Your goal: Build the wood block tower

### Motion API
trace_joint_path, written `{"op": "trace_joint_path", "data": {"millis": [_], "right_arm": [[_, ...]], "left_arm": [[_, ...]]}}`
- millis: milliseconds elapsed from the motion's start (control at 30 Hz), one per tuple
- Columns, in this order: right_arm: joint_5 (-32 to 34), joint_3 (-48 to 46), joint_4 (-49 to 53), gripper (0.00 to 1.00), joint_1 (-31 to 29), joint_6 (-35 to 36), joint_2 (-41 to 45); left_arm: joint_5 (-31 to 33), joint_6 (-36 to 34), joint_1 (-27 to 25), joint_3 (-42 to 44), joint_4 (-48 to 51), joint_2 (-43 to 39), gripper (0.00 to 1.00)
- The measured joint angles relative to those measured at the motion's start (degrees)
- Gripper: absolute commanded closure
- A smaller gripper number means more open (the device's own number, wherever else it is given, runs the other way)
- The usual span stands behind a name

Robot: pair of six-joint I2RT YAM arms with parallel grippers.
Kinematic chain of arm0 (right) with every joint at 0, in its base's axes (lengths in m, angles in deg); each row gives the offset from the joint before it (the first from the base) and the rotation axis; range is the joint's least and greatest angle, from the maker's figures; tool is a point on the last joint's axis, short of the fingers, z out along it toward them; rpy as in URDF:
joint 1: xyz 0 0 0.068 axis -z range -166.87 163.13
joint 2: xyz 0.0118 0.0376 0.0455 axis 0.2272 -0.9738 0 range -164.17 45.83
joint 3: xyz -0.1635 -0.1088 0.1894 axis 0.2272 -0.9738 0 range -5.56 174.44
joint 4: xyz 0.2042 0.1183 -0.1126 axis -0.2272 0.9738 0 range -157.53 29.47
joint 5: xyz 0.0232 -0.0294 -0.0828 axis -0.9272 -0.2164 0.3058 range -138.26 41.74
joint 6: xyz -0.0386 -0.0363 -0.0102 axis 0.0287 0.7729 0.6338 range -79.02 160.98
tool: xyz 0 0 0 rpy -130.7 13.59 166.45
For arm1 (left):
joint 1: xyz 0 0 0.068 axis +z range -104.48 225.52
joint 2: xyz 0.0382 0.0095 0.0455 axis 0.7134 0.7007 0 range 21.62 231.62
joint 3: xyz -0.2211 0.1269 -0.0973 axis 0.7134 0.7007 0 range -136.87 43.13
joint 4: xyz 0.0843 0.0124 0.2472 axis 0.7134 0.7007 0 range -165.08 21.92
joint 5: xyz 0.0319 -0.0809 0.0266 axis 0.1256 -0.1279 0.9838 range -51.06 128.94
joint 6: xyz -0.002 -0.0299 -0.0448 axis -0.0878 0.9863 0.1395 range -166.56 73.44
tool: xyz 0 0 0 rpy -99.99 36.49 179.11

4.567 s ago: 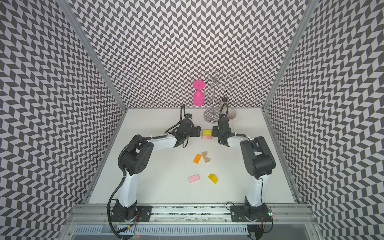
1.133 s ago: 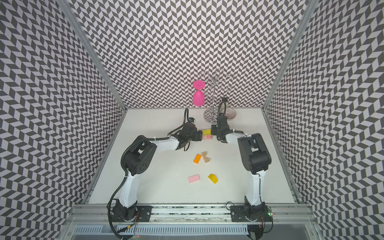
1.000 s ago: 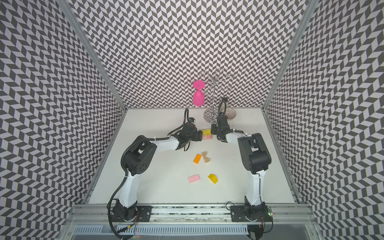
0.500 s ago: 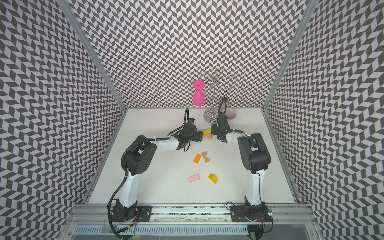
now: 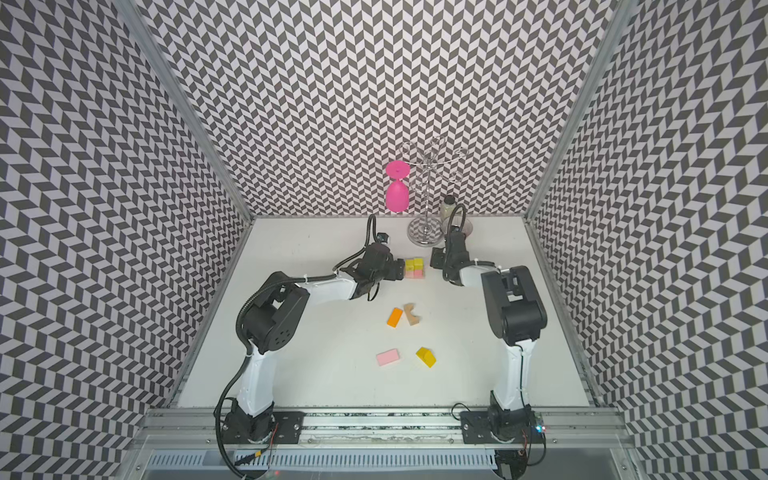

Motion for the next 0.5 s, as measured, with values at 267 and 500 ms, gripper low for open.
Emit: {"op": "trace_joint_path", "data": {"millis": [267,500], "right_arm": [[-4.35,2.23,-1.99,0.33,0.57,1.03,-0.04],[-7.76,2.21,-3.72,0.33,-0.37,3.23,-0.04]], "left_arm": [[0.02,-1.07,0.00,2.58,-0.76,-2.12,0.10],[0.02,-1.55,0.28,2.78,-0.83,-2.36,0.10]]}}
